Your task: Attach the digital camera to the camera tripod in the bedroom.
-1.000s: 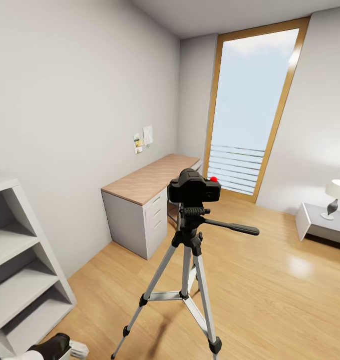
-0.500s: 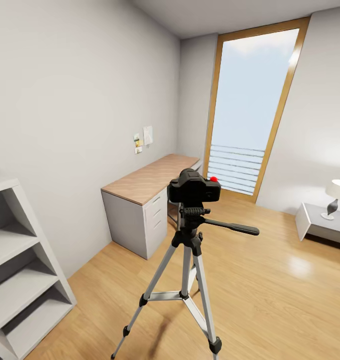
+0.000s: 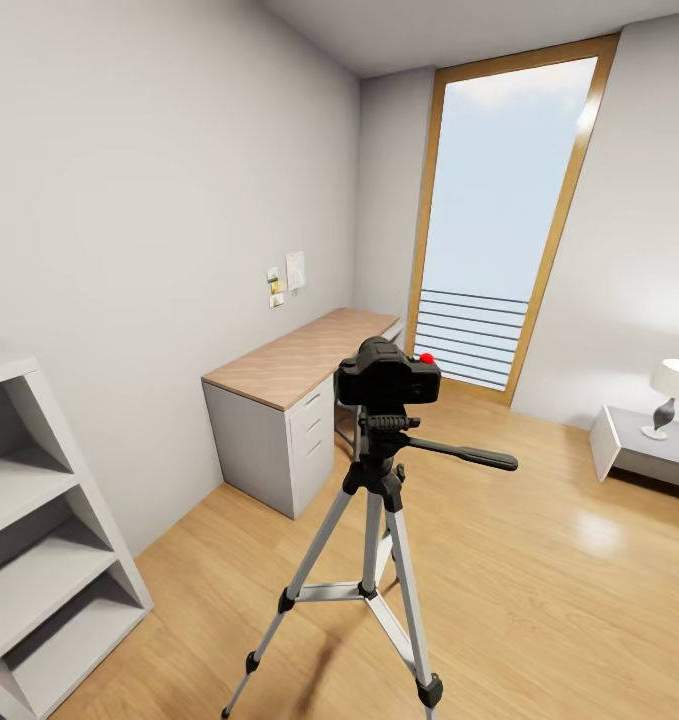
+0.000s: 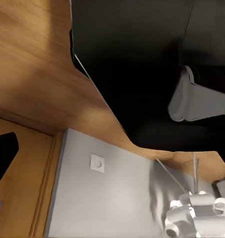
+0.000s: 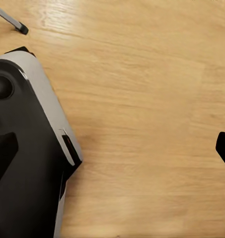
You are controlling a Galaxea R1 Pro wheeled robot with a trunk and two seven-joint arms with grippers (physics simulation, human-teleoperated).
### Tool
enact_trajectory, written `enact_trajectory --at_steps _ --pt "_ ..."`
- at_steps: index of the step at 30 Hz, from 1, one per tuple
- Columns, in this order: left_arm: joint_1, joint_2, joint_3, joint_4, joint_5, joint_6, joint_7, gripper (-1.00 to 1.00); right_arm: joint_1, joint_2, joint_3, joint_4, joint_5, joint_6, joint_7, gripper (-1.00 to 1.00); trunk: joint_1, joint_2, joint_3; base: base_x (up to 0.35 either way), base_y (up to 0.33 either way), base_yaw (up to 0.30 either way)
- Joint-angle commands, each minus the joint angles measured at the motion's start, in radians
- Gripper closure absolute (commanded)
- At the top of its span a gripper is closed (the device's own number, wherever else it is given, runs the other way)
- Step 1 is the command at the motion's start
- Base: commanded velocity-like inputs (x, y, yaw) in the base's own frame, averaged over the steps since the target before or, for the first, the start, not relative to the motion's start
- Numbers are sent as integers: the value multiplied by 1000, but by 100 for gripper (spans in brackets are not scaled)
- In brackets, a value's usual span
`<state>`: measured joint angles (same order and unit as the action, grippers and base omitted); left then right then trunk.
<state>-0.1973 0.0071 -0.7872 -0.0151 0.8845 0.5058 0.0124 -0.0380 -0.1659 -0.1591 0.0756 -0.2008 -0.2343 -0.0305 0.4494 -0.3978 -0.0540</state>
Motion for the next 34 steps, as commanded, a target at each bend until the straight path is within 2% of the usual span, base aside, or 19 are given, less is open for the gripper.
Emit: enact_trajectory --at_steps 1,8,10,13,17,22,34 --pt "-1 7 -7 -2 27 5 4 -100 -2 0 -6 4 -4 -9 1 -100 1 -2 -2 0 0 0" --pt "-1 21 -5 -2 37 5 5 -100 -2 8 -8 4 -5 -18 -1 -100 1 -2 -2 0 0 0" --pt "-1 32 -5 -2 39 5 5 -100 -2 9 -8 3 -5 -21 -2 -100 1 -2 -2 0 0 0" --pt "-1 70 -4 -2 40 6 5 -100 -2 8 -8 3 -5 -25 -4 -100 1 -2 -2 0 0 0" --pt "-1 86 -5 -2 40 5 4 -100 -2 10 -12 3 -6 -25 -2 -100 1 -2 -2 0 0 0" --pt "-1 90 -6 -2 40 5 4 -100 -2 20 -12 3 -6 -25 -2 -100 1 -2 -2 0 0 0" --pt "-1 84 -6 -4 40 5 5 -100 -2 22 -13 3 -6 -25 -2 -100 1 -2 -2 0 0 0"
